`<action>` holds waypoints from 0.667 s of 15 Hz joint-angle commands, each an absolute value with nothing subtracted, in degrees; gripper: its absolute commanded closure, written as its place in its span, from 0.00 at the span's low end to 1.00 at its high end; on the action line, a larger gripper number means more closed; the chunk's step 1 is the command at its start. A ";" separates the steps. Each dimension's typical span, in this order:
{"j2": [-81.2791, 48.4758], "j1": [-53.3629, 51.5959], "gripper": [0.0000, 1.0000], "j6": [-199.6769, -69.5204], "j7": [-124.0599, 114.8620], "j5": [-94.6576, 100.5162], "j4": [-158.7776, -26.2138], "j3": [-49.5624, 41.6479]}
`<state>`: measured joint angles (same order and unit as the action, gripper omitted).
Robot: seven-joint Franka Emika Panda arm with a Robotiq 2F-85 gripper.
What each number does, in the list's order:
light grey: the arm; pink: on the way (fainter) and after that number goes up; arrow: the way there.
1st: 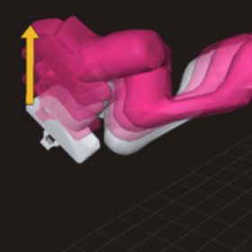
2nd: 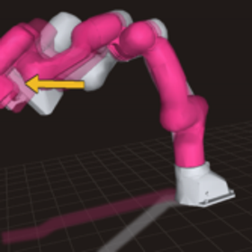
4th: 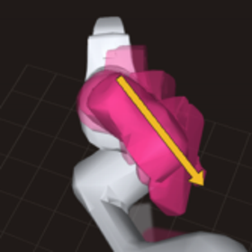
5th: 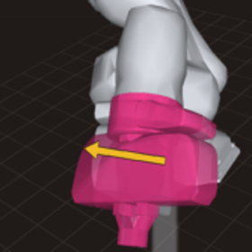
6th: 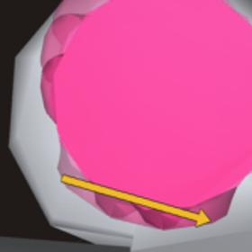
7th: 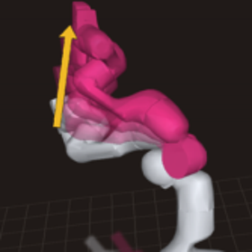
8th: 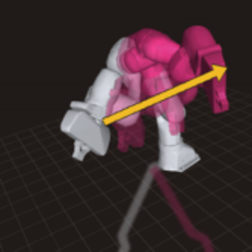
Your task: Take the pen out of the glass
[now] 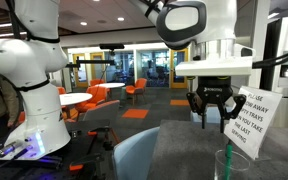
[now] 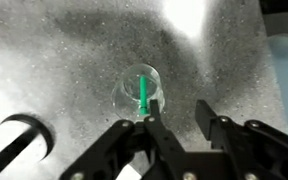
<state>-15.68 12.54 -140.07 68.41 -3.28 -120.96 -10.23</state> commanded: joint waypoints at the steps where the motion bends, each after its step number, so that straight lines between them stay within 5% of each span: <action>1: -21.60 15.83 0.48 -139.58 69.52 -5.03 -114.70 -6.72; 10: -32.88 20.27 0.76 -138.05 68.28 -3.48 -104.11 -2.31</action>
